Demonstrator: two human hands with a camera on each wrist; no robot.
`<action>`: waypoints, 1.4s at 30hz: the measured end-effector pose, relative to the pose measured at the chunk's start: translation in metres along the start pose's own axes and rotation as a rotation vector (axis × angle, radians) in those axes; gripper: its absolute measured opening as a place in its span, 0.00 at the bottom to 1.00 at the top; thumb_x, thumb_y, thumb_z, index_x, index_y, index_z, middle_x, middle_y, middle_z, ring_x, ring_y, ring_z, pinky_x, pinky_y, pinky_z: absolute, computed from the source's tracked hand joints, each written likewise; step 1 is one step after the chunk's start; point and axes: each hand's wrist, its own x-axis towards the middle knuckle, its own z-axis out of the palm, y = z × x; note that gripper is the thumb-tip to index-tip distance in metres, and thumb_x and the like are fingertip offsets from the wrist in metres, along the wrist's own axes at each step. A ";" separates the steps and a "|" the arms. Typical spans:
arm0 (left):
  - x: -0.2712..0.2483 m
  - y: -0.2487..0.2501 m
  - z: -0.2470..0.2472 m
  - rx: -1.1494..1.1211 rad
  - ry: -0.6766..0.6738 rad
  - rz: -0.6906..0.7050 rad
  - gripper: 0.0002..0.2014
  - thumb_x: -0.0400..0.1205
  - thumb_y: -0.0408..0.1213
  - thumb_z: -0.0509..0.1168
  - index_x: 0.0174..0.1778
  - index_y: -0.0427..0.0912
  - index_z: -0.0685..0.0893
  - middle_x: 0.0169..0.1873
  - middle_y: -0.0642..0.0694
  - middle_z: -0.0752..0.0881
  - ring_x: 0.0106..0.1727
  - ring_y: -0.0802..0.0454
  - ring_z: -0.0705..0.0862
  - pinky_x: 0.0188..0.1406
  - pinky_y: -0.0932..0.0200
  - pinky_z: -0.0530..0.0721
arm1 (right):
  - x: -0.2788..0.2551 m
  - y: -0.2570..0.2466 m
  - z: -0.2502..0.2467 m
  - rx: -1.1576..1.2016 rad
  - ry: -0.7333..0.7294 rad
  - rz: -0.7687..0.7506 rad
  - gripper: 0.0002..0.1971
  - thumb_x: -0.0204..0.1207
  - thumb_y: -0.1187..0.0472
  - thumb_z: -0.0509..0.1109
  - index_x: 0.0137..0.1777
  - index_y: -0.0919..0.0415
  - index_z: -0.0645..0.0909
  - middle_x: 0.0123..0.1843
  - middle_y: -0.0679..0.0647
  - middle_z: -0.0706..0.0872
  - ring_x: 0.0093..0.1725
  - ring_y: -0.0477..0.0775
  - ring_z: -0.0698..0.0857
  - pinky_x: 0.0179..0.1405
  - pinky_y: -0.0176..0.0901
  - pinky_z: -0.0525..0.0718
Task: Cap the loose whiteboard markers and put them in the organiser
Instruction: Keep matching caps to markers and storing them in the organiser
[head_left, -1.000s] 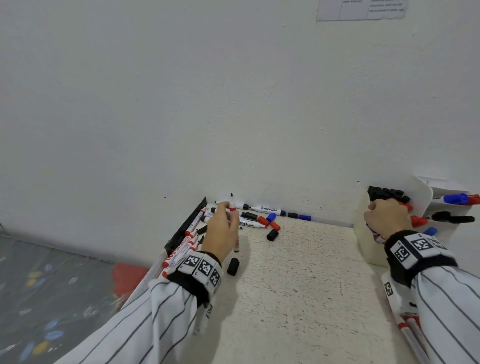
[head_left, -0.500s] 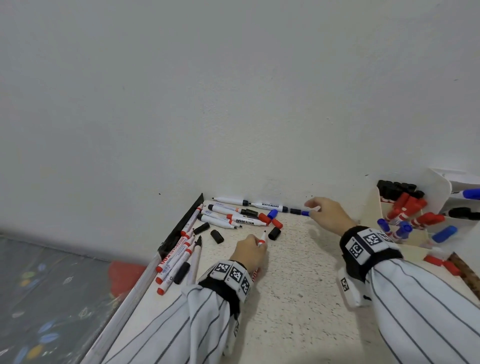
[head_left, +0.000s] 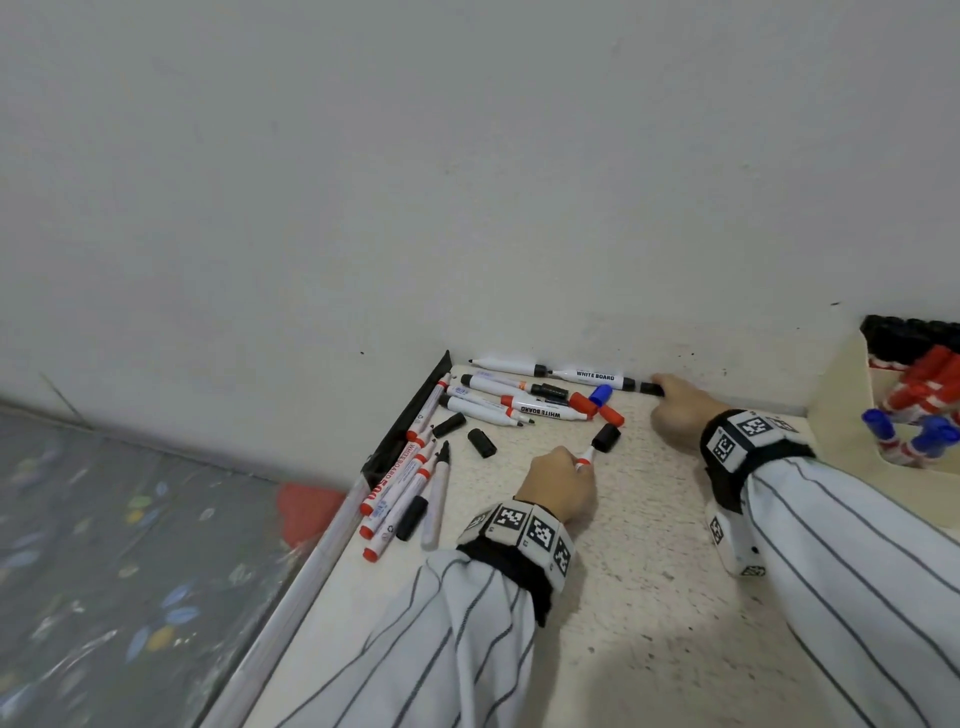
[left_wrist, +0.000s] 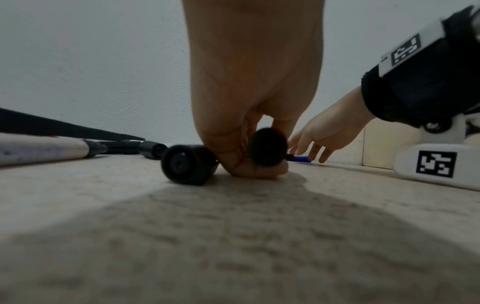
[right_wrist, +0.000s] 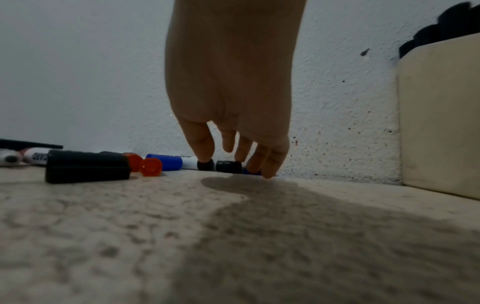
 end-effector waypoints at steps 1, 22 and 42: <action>0.000 0.000 0.000 -0.008 -0.005 -0.006 0.17 0.86 0.44 0.54 0.66 0.39 0.75 0.62 0.41 0.79 0.57 0.48 0.81 0.53 0.56 0.79 | 0.001 -0.001 0.001 -0.036 0.006 0.014 0.30 0.77 0.66 0.56 0.80 0.55 0.59 0.78 0.62 0.65 0.74 0.64 0.69 0.74 0.51 0.68; -0.008 0.003 0.003 -0.046 0.015 0.143 0.16 0.81 0.38 0.66 0.64 0.41 0.80 0.58 0.44 0.83 0.49 0.54 0.81 0.43 0.69 0.77 | -0.030 0.015 -0.034 0.338 0.229 0.024 0.14 0.77 0.73 0.58 0.60 0.64 0.76 0.53 0.58 0.77 0.55 0.60 0.79 0.54 0.49 0.79; -0.011 0.006 0.007 -0.095 0.030 0.347 0.13 0.82 0.38 0.65 0.62 0.46 0.83 0.57 0.48 0.85 0.54 0.58 0.79 0.53 0.66 0.72 | -0.098 0.015 -0.011 0.521 0.116 -0.278 0.11 0.73 0.72 0.71 0.43 0.53 0.79 0.47 0.51 0.85 0.48 0.48 0.85 0.41 0.28 0.78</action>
